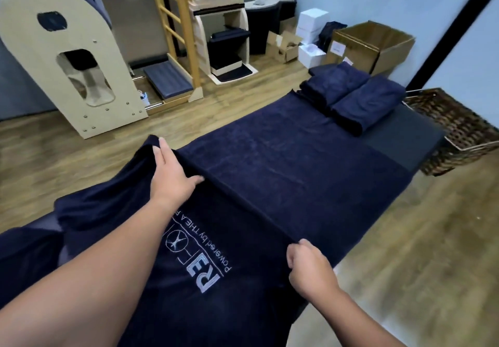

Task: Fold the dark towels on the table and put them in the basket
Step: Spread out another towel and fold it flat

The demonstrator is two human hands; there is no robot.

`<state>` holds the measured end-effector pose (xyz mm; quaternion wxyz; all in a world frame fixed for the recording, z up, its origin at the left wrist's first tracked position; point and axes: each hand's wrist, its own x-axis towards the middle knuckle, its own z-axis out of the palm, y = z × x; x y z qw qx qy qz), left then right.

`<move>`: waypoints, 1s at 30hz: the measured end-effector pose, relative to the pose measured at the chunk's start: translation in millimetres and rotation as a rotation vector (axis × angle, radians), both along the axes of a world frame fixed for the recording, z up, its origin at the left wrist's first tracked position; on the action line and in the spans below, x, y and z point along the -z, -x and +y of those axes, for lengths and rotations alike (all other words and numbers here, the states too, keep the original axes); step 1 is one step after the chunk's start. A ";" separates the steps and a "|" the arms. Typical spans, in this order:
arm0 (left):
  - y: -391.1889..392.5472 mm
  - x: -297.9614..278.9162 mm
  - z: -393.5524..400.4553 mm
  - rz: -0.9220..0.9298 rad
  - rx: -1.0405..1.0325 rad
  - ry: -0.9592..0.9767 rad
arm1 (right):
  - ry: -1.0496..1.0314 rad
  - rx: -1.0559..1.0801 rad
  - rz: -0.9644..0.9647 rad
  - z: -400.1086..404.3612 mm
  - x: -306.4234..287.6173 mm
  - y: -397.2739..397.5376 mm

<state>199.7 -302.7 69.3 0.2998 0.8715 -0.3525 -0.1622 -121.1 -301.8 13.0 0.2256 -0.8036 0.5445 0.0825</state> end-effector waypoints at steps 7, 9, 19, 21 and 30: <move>61.1 -13.9 -80.2 -0.044 0.026 0.027 | 0.024 0.220 -0.138 -69.7 8.0 70.0; 71.6 -15.1 -102.0 -0.068 0.049 0.015 | 0.060 0.284 -0.289 -85.6 11.0 84.3; 99.0 5.9 -220.6 -0.071 0.123 0.014 | 0.188 0.105 -0.187 -190.4 23.9 150.7; 105.7 13.0 -250.5 -0.047 0.127 0.032 | 0.196 0.090 -0.162 -217.0 25.6 161.0; 133.4 32.1 -370.7 0.005 0.155 -0.022 | 0.211 0.073 -0.132 -305.4 31.4 198.1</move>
